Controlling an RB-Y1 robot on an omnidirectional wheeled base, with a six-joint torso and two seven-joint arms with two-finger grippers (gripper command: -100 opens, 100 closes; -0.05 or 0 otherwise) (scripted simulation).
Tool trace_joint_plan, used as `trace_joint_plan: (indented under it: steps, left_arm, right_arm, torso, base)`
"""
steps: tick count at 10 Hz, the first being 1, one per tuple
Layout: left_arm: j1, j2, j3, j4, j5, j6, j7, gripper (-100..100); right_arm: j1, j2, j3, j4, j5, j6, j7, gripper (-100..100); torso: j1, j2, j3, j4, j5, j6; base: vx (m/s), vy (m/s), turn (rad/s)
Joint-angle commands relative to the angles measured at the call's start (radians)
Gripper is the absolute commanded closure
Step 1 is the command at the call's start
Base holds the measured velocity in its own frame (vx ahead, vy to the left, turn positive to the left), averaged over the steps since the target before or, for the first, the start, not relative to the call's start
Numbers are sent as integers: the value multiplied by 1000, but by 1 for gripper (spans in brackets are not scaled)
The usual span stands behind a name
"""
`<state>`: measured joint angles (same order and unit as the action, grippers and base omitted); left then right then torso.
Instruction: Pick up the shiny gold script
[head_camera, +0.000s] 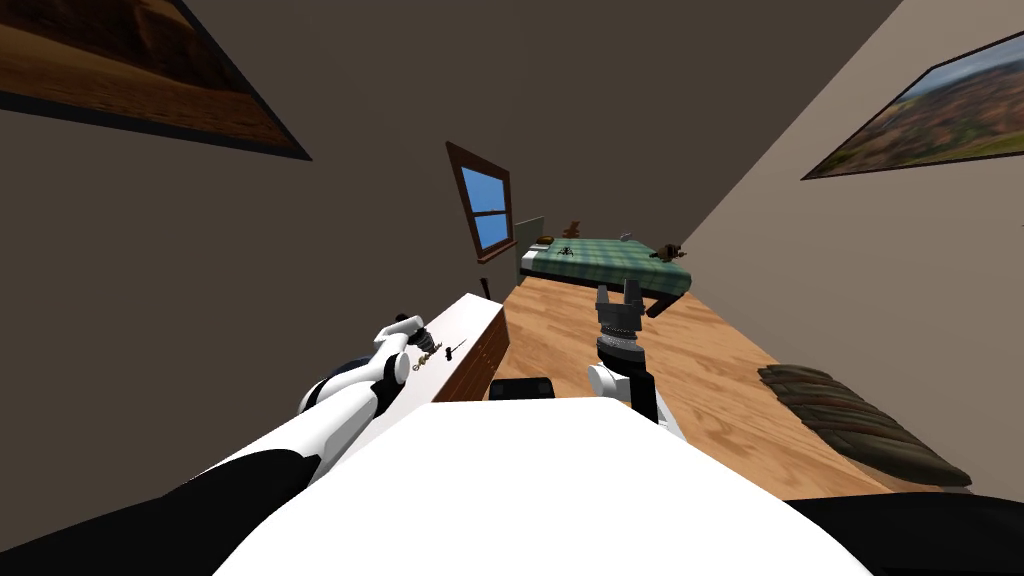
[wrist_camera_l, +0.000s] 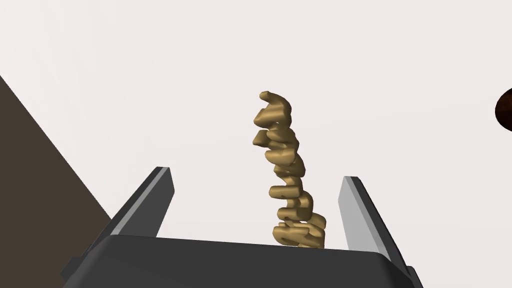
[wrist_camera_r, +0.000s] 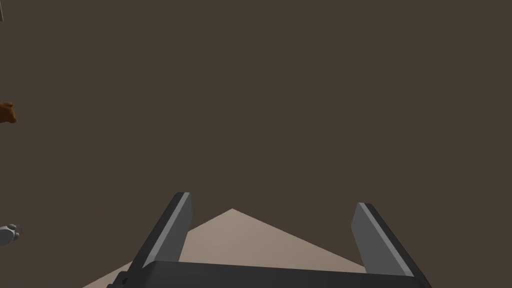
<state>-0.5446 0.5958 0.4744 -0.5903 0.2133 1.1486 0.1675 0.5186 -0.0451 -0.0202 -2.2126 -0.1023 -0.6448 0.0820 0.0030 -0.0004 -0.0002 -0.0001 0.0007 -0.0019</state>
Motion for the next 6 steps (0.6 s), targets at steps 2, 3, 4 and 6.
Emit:
trace_joint_plan:
  steps: [2, 3, 4, 6]
  left_arm:
    - [-20, 18, -2, 63, 15, 30, 10, -100]
    - [-20, 18, -2, 79, 15, 30, 10, -100]
    - [-28, 26, -3, 112, 22, 50, 18, -100]
    - [-38, 36, -6, 159, 33, 77, 29, -100]
  right_arm:
    - [0, 0, 0, 0, 0, 0, 0, 0]
    - [0, 0, 0, 0, 0, 0, 0, 0]
    - [0, 0, 0, 0, 0, 0, 0, 0]
    - [0, 0, 0, 0, 0, 0, 0, 0]
  torso:
    - [0, 0, 0, 0, 0, 0]
    - [1, 0, 0, 0, 0, 0]
    - [0, 0, 0, 0, 0, 0]
    - [2, 0, 0, 0, 0, 0]
  base:
    - [6, 47, -43]
    - [6, 48, -31]
    - [6, 55, -44]
    - [21, 71, -50]
